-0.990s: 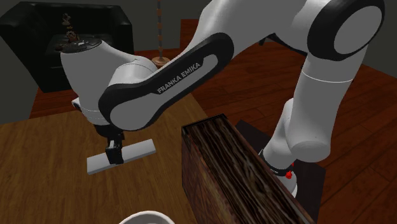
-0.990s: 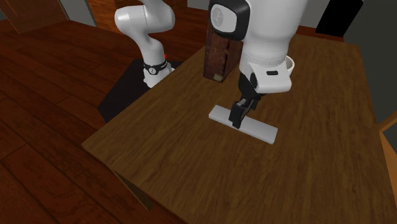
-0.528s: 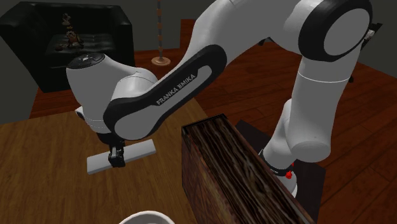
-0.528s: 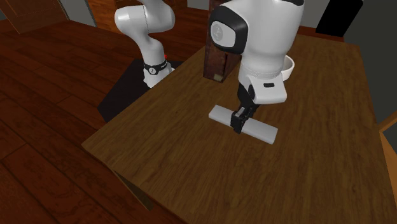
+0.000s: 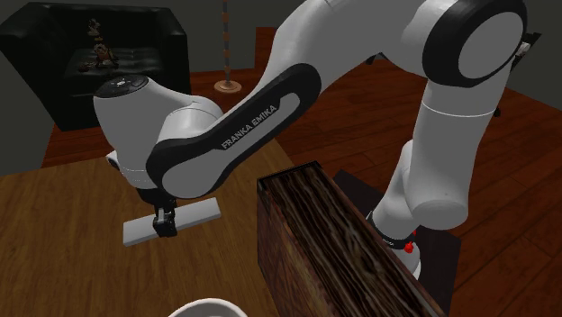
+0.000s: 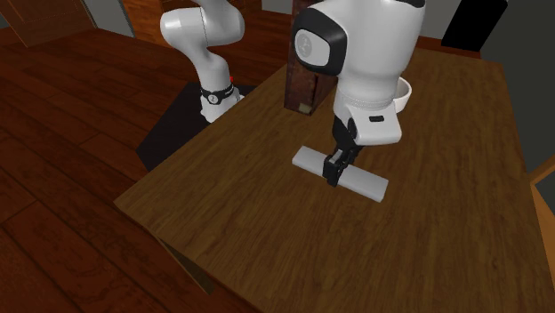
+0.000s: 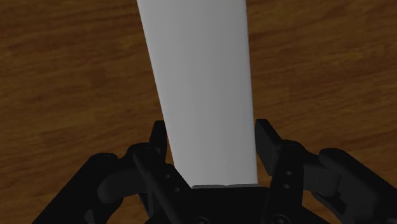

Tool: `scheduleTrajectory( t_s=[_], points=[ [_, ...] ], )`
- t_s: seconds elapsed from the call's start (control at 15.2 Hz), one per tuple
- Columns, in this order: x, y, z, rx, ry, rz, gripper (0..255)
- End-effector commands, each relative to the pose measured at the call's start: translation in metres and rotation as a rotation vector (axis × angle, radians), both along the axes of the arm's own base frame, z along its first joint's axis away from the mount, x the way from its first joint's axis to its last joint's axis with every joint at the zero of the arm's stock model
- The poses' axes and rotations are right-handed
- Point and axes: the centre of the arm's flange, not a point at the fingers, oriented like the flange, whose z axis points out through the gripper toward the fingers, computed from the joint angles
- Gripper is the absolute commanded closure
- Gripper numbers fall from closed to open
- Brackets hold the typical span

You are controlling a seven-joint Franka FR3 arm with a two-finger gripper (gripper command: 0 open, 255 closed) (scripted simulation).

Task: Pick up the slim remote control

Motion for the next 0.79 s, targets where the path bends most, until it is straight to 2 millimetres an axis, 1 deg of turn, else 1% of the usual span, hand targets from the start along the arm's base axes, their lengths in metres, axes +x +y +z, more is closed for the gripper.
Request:
scheduleTrajectory(
  t_s=[0.0,0.73],
  points=[
    [0.0,-0.001,-0.001,-0.001,0.002,-0.001,255],
    [0.0,-0.001,0.057,-0.001,0.002,-0.001,255]
  ],
)
